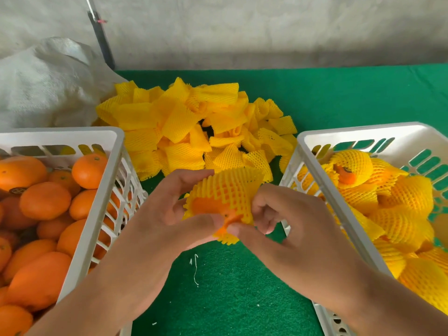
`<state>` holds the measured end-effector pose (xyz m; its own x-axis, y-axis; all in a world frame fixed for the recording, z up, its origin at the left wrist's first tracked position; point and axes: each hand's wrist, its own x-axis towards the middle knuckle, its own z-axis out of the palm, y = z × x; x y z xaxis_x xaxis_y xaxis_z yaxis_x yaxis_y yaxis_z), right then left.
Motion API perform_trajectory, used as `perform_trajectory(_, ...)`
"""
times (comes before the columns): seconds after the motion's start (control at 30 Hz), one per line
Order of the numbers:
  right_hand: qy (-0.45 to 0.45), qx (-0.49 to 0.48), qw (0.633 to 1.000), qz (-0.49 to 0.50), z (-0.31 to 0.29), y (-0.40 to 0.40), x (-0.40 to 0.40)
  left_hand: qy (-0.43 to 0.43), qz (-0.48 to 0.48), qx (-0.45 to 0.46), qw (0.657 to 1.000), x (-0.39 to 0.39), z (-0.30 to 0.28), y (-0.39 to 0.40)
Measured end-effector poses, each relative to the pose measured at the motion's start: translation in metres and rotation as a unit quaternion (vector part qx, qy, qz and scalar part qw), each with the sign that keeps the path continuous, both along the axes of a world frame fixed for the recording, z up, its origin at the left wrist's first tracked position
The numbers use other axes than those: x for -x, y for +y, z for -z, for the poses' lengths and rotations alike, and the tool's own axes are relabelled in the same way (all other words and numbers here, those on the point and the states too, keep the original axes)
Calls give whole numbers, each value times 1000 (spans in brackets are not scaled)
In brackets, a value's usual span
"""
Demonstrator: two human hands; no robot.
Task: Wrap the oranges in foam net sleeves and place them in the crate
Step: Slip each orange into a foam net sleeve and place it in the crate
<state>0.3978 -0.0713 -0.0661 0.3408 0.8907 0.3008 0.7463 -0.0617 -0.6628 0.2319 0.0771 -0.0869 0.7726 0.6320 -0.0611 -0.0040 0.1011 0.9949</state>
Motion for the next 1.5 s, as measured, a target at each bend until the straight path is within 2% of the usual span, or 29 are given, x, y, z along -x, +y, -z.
perform_trajectory(0.17, -40, -35, 999, 4, 1, -3, -3, 1, 5, -32, 999, 2, -3, -4)
perform_trajectory(0.47, -136, -36, 987, -72, -7, -2, 6, 39, -100, -209, 972, -1, 3, 0)
perform_trajectory(0.8, -148, -6, 984, -101, -7, -1, 11, 15, -134, -308, 942, 2, 8, -3)
perform_trajectory(0.9, -71, -31, 996, -54, -5, -4, 13, -14, -132, -309, 942, 3, 6, -3)
perform_trajectory(1.0, 120, 1, 990, 78, -5, -2, 10, -82, -116, -315, 938, 3, -2, -6)
perform_trajectory(1.03, 205, 36, 974, 93, -3, 0, 8, -91, -112, -330, 933, 2, -5, -8)
perform_trajectory(1.1, 388, 81, 917, 45, 1, 6, 3, -77, -101, -373, 919, 0, -8, -12)
perform_trajectory(1.17, 515, 63, 854, -17, 2, 12, 0, -36, -76, -412, 907, -2, -8, -16)
perform_trajectory(1.2, 543, 53, 837, -31, 2, 13, -1, -20, -61, -421, 905, -1, -6, -17)
perform_trajectory(1.27, 557, 47, 828, -33, 4, 15, -3, -3, -41, -432, 901, 1, -1, -17)
perform_trajectory(1.4, 549, 30, 836, 10, 8, 17, -13, 10, -50, -420, 906, 1, 13, -4)
perform_trajectory(1.5, 540, -10, 840, 44, 6, 16, -23, 52, -65, -441, 894, 1, 37, 11)
